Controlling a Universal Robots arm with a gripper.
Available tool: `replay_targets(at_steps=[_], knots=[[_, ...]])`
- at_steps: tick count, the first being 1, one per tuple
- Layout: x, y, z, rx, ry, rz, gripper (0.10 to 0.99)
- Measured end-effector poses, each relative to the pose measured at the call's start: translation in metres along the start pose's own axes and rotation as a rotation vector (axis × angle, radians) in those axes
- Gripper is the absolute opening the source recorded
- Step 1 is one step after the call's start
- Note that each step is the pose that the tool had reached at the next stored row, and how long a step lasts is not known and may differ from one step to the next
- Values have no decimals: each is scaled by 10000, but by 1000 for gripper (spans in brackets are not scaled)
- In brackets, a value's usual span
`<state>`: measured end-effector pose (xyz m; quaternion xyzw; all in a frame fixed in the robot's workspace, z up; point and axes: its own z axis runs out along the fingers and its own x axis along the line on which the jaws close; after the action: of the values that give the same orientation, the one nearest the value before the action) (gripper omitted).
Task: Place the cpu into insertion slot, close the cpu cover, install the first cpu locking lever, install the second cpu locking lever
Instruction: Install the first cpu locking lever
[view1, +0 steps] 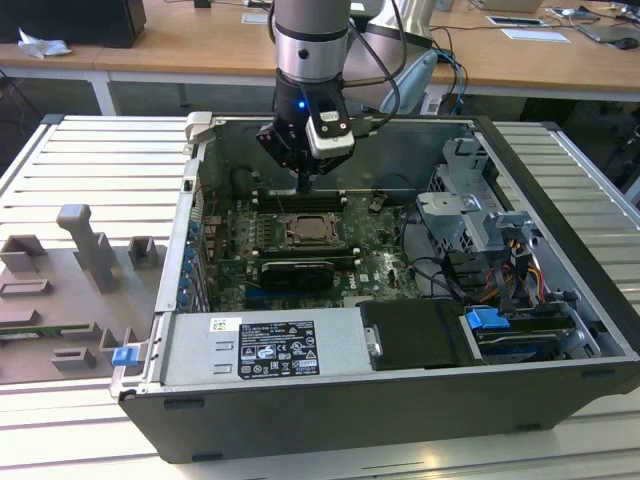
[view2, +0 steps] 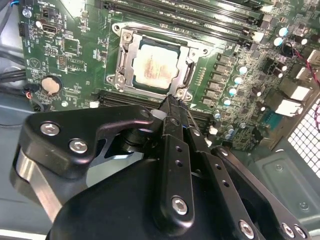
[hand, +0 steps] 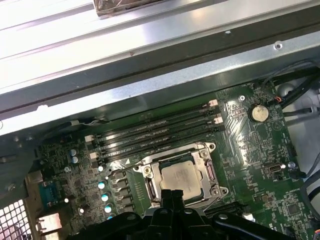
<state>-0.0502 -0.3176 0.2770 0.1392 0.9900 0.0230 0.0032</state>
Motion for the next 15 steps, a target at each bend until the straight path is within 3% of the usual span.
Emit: replay_targets(at_steps=[5, 12, 15], knots=[[125, -36, 7, -33, -79, -19, 106], [128, -39, 33, -45, 6, -1708, 106], [137, -42, 38, -47, 27, -2146, 106]])
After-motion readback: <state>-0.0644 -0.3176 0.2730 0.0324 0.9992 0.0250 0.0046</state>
